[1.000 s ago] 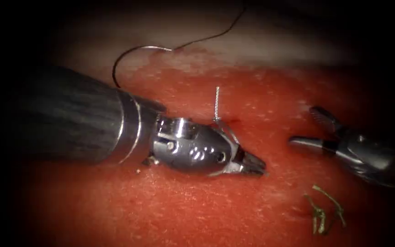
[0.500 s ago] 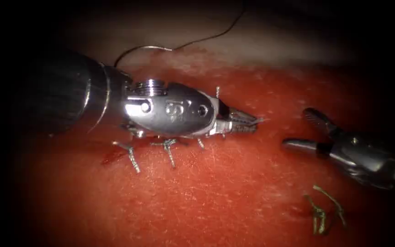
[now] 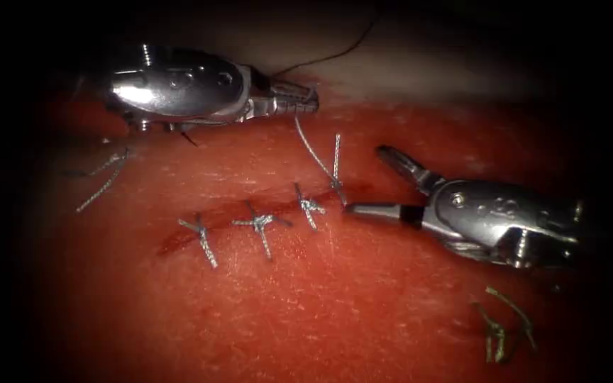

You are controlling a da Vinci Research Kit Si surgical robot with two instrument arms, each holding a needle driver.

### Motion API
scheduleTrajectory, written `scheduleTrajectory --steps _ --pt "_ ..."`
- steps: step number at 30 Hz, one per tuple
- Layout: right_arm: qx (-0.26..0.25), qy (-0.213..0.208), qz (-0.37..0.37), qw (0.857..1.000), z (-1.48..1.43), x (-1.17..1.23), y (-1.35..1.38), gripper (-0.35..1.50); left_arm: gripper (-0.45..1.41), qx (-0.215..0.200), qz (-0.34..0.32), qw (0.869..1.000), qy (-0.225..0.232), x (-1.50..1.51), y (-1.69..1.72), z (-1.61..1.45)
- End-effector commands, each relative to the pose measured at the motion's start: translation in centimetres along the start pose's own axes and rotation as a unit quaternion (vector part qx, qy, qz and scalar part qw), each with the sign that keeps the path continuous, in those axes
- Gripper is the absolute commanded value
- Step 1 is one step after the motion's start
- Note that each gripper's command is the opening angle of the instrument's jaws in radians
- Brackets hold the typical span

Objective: Wound Closure

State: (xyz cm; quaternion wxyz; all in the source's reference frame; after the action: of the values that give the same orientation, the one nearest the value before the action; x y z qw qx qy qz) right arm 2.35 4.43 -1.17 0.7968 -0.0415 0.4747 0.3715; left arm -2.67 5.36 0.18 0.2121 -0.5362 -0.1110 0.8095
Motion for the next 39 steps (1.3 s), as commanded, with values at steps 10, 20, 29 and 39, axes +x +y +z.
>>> scheduleTrajectory --steps 10,20,29,39 --pt "-0.017 -0.009 0.023 1.0 0.54 -0.03 -0.19 1.45 -0.35 -0.006 -0.002 1.0 0.001 0.04 0.13 0.11" --pt "-0.023 -0.012 0.021 0.999 0.78 -0.1 -0.2 1.43 -0.35 -0.013 -0.003 1.0 0.002 0.13 0.23 0.13" --pt "-0.027 -0.016 0.015 0.999 0.91 -0.24 -0.16 1.41 -0.35 -0.014 -0.005 1.0 0.003 0.18 0.26 0.13" --pt "-0.028 -0.02 0.01 0.999 0.98 -0.38 -0.19 1.23 -0.35 -0.015 -0.007 1.0 0.005 0.28 0.33 0.13"
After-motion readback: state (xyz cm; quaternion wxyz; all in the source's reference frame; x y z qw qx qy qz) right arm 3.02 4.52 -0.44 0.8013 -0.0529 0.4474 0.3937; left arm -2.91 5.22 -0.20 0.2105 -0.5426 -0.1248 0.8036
